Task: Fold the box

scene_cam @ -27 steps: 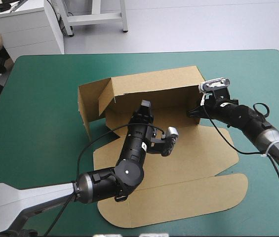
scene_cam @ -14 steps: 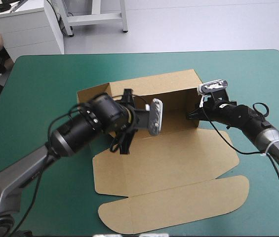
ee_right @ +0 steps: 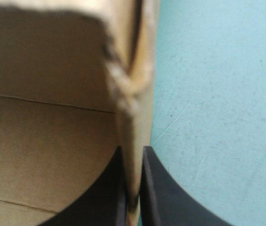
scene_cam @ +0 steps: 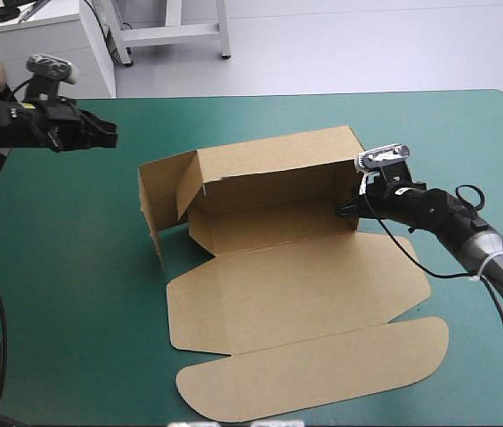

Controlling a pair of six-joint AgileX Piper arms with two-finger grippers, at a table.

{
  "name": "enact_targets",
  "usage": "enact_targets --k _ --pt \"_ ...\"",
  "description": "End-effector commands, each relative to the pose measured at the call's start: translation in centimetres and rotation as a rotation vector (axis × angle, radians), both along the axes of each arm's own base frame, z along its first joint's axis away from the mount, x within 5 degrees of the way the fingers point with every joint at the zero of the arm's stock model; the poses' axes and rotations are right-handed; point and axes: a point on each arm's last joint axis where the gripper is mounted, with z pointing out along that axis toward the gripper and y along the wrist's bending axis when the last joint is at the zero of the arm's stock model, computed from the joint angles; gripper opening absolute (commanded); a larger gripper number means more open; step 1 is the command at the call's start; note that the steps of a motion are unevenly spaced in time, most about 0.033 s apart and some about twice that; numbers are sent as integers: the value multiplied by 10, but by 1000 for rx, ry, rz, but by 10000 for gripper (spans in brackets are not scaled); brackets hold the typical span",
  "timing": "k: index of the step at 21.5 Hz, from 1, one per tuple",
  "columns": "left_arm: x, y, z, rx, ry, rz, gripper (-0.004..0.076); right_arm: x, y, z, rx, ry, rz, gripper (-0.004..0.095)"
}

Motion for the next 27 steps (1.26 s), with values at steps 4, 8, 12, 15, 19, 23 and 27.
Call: enact_targets --k 4,8,12,15,19,23,27 --pt "-15 57 -4 -152 35 184 -10 0 -1 21 25 -59 -10 -20" --pt "-14 88 -56 -389 100 371 -10 0 -1 21 25 -59 -10 -20" --pt "-25 107 -97 -539 181 480 -10 -1 -1 20 26 -48 -3 -20" --pt "-30 113 -116 -598 214 548 -10 0 0 23 74 -27 -27 -20" --pt "-31 117 -124 -589 218 586 -10 4 3 67 97 50 -30 -16" --pt "-35 130 -120 -649 194 638 -10 2 -4 123 91 93 -127 -16" --pt "-35 131 -121 -649 194 641 -10 -6 -4 146 97 131 -119 -16"
